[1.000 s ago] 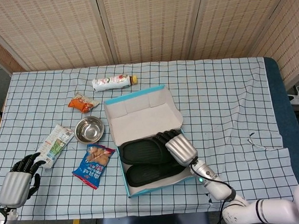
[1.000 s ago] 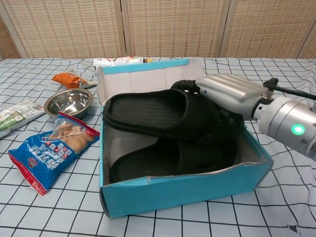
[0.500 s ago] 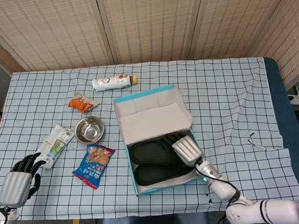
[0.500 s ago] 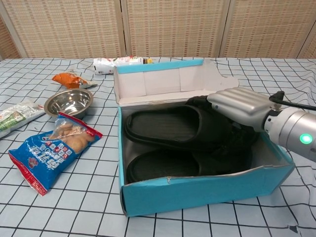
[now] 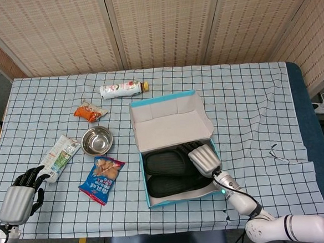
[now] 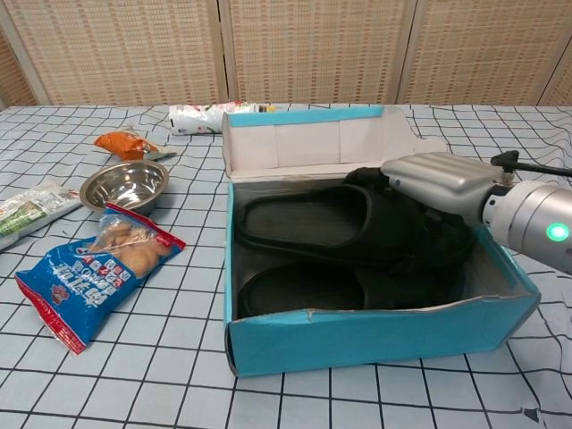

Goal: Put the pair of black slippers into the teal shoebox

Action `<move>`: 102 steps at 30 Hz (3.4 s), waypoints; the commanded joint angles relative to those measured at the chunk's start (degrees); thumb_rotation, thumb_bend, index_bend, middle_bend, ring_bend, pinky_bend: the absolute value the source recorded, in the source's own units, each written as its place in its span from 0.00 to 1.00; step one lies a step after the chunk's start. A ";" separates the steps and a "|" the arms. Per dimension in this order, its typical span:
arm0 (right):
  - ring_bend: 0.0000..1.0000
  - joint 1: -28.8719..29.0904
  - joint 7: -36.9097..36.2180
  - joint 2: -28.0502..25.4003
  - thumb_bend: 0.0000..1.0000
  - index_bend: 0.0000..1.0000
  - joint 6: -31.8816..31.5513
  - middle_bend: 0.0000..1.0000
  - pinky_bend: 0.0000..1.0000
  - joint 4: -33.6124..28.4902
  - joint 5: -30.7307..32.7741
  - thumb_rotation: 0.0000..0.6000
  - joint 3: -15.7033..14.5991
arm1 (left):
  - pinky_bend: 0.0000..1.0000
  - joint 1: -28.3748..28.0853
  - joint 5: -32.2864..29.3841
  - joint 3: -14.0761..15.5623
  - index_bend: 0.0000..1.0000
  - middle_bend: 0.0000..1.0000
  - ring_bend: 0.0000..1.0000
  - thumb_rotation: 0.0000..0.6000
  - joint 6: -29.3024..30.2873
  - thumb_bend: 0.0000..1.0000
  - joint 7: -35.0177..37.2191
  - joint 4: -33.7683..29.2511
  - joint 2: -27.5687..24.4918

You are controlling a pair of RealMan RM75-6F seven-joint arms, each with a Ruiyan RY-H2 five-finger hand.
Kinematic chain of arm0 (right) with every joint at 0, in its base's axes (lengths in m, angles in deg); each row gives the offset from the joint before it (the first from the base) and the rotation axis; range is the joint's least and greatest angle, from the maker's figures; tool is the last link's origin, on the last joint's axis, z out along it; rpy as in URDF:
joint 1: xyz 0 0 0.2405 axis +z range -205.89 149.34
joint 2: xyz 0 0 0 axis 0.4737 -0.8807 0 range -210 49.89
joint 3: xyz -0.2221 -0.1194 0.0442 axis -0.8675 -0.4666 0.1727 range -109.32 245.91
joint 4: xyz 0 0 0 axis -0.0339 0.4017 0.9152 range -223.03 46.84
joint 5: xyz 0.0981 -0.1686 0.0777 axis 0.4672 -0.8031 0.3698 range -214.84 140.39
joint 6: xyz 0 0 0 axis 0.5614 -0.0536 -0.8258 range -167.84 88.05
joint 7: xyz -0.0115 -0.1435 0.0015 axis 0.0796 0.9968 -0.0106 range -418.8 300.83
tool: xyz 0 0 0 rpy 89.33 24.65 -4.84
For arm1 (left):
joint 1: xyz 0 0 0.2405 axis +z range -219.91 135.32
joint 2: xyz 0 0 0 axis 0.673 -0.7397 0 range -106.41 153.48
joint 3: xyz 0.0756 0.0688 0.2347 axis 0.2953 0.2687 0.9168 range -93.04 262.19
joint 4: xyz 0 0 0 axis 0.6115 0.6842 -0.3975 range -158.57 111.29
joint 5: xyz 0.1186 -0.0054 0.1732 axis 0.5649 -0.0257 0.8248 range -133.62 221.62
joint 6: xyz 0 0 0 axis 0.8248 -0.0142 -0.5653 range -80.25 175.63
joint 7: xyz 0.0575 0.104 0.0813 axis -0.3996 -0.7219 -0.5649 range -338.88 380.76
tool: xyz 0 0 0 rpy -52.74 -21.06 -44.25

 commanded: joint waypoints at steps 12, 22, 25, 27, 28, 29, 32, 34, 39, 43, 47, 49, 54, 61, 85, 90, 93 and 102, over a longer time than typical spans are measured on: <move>0.00 2.39 -7.27 -10.89 0.00 0.00 6.87 0.04 0.05 -10.60 4.74 1.00 2.46 | 0.29 -0.13 -0.39 -0.06 0.30 0.14 0.16 1.00 -0.49 0.67 -0.29 0.22 0.22; 0.00 2.42 -14.41 -11.42 0.00 0.06 7.22 0.04 0.02 -12.08 2.52 1.00 3.15 | 0.29 -0.26 -0.36 0.03 0.30 0.14 0.16 1.00 -0.75 0.67 -0.11 0.12 0.23; 0.08 1.86 -17.29 -9.91 0.00 0.25 5.59 0.22 0.17 -11.88 -0.03 1.00 3.62 | 0.29 -0.25 -0.39 0.02 0.30 0.14 0.16 1.00 -0.73 0.67 -0.27 0.26 0.29; 0.20 1.37 -19.04 -8.72 0.00 0.40 4.08 0.35 0.28 -11.30 -1.94 1.00 3.86 | 0.29 -0.26 -0.46 0.00 0.30 0.14 0.16 1.00 -0.77 0.67 -0.08 0.14 0.24; 0.28 1.07 -20.21 -8.02 0.00 0.46 3.30 0.42 0.33 -10.87 -3.18 1.00 3.87 | 0.29 -0.26 -0.42 0.00 0.30 0.14 0.16 1.00 -0.74 0.67 -0.02 0.12 0.22; 0.33 0.93 -20.82 -7.64 0.00 0.49 2.83 0.46 0.37 -10.48 -4.17 1.00 3.80 | 0.29 -0.26 -0.37 0.02 0.30 0.14 0.16 1.00 -0.70 0.67 -0.05 0.17 0.21; 0.43 0.51 -21.23 -6.79 0.04 0.61 1.50 0.55 0.46 -9.14 -6.28 1.00 3.17 | 0.29 -0.23 -0.40 0.02 0.30 0.14 0.16 1.00 -0.67 0.67 -0.07 0.23 0.21; 0.48 0.16 -20.78 -6.25 0.06 0.65 0.62 0.59 0.50 -8.33 -6.92 1.00 2.65 | 0.29 -0.24 -0.38 0.01 0.30 0.14 0.16 1.00 -0.61 0.67 0.12 0.12 0.17; 0.50 -0.18 -20.13 -5.51 0.06 0.68 0.49 0.61 0.52 -6.78 -6.36 1.00 1.83 | 0.29 -0.19 -0.21 0.06 0.30 0.14 0.16 1.00 -0.44 0.67 -0.11 0.16 0.20; 0.50 -0.25 -20.13 -5.34 0.06 0.68 0.57 0.61 0.52 -6.32 -6.03 1.00 1.70 | 0.29 -0.21 -0.23 0.08 0.30 0.14 0.16 1.00 -0.52 0.67 -0.07 0.10 0.20; 0.50 -0.72 -19.69 -3.75 0.06 0.68 0.20 0.61 0.52 -3.00 -5.04 1.00 1.14 | 0.29 -0.23 -0.38 0.04 0.30 0.14 0.16 1.00 -0.64 0.67 -0.05 0.02 0.18; 0.50 -0.92 -19.56 -3.14 0.06 0.68 -0.16 0.61 0.52 -1.87 -5.25 1.00 0.93 | 0.29 -0.22 -0.28 0.04 0.30 0.14 0.16 1.00 -0.52 0.67 -0.18 0.12 0.17; 0.50 -1.64 -18.95 -1.58 0.06 0.68 -1.49 0.61 0.52 1.03 -6.03 1.00 0.31 | 0.29 -0.22 -0.33 0.00 0.30 0.14 0.16 1.00 -0.48 0.67 -0.03 0.04 0.14; 0.50 -2.10 -18.53 0.56 0.06 0.68 -2.57 0.61 0.52 4.64 -5.93 1.00 0.73 | 0.29 -0.23 -0.26 0.04 0.30 0.14 0.16 1.00 -0.50 0.67 -0.21 0.12 0.18; 0.42 -7.27 -27.06 -14.79 0.06 0.59 -7.58 0.53 0.49 -9.00 -14.39 1.00 0.26 | 0.29 -0.34 -0.61 0.04 0.30 0.14 0.16 1.00 -1.01 0.67 -0.45 -0.01 0.29; 0.61 -8.38 -23.28 -14.68 0.08 0.74 -8.76 0.70 0.67 -9.32 -15.24 1.00 -1.14 | 0.29 -0.35 -0.60 0.14 0.30 0.14 0.16 1.00 -1.14 0.67 -0.72 0.04 0.37; 0.62 -8.41 -22.54 -14.26 0.09 0.76 -7.81 0.72 0.69 -9.00 -14.81 1.00 -1.69 | 0.29 -0.35 -0.47 0.15 0.30 0.14 0.16 1.00 -1.03 0.67 -0.76 0.08 0.36; 0.62 -7.89 -21.16 -12.55 0.09 0.77 -3.87 0.72 0.69 -6.24 -11.85 1.00 -2.70 | 0.29 -0.30 -0.55 0.10 0.30 0.14 0.16 1.00 -0.90 0.67 -0.37 0.04 0.28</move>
